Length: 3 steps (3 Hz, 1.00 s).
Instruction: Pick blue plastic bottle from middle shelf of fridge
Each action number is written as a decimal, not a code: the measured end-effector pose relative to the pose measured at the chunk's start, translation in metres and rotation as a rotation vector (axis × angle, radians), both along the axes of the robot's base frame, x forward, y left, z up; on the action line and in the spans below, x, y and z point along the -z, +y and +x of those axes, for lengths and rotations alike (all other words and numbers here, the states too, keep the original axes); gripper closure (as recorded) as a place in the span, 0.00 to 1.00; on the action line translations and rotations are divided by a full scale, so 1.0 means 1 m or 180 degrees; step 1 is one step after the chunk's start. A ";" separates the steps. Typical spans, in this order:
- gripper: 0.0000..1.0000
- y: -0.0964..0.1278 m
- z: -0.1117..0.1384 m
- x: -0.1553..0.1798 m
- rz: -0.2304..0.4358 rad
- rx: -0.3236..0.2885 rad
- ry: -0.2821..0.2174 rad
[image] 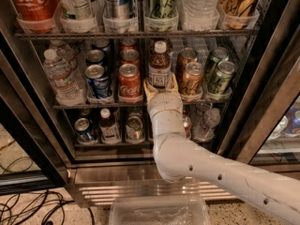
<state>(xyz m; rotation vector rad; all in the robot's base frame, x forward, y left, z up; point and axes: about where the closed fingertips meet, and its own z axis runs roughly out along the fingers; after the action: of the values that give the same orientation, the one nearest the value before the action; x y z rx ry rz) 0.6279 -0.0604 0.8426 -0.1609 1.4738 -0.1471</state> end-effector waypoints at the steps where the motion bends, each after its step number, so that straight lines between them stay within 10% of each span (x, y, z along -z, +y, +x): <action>1: 1.00 -0.011 -0.006 0.000 0.0078 0.0054 -0.0002; 3: 1.00 -0.026 -0.013 -0.014 0.0271 0.0134 -0.0148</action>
Offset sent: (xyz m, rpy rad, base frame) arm -0.0194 -0.0487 0.0215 0.1427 -0.0753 -0.0853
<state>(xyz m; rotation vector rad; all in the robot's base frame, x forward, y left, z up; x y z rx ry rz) 0.6151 -0.0861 0.8570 -0.0572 1.4351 -0.1211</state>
